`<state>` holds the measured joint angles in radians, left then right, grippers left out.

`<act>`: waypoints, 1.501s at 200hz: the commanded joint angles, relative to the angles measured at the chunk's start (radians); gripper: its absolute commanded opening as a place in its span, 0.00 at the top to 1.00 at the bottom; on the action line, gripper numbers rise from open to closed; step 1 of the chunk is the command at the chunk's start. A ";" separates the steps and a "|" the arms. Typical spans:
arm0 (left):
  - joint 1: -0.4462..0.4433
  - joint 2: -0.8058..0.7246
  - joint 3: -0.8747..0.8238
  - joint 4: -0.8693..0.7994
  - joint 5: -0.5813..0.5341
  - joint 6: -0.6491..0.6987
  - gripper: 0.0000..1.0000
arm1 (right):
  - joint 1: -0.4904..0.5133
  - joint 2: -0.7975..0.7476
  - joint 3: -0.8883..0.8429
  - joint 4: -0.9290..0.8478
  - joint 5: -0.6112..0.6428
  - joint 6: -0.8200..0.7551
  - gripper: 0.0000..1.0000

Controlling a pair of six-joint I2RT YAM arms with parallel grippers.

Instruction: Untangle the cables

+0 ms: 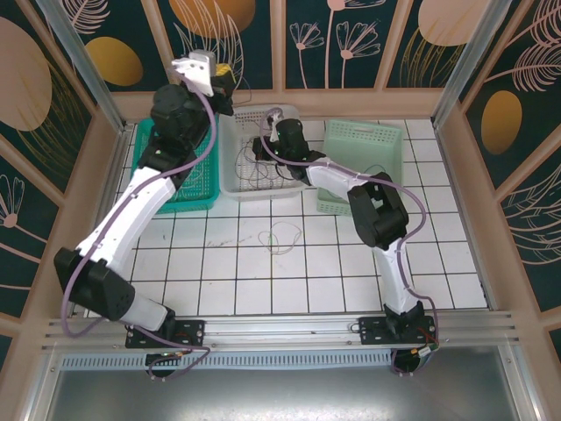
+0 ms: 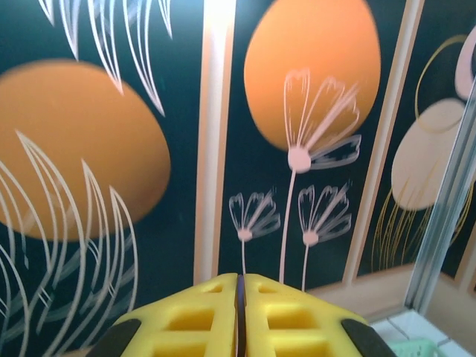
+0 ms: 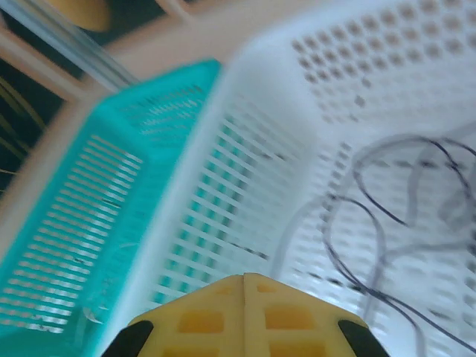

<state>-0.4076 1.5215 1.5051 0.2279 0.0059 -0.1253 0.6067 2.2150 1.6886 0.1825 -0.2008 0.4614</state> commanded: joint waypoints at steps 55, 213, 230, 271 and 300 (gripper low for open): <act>0.037 0.287 0.086 -0.035 0.043 -0.126 0.90 | 0.000 -0.073 0.019 -0.243 0.137 -0.024 0.40; 0.050 0.128 -0.157 -0.059 0.089 -0.221 0.02 | 0.103 -0.662 -0.523 -0.421 0.212 -0.186 0.30; 0.049 0.020 -0.313 0.014 0.087 -0.249 0.01 | 0.112 -0.724 -0.632 -0.435 0.232 -0.135 0.32; 0.009 -0.177 -0.577 0.042 0.084 -0.246 0.02 | 0.159 -0.722 -0.764 -0.479 0.178 -0.041 0.32; 0.000 -0.281 -0.732 0.061 0.063 -0.279 0.02 | 0.178 -0.668 -0.812 -0.470 0.164 0.021 0.34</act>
<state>-0.4019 1.3025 0.8738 0.2497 0.0853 -0.3664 0.7689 1.5055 0.9104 -0.2687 -0.0185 0.4068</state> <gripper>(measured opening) 0.985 0.664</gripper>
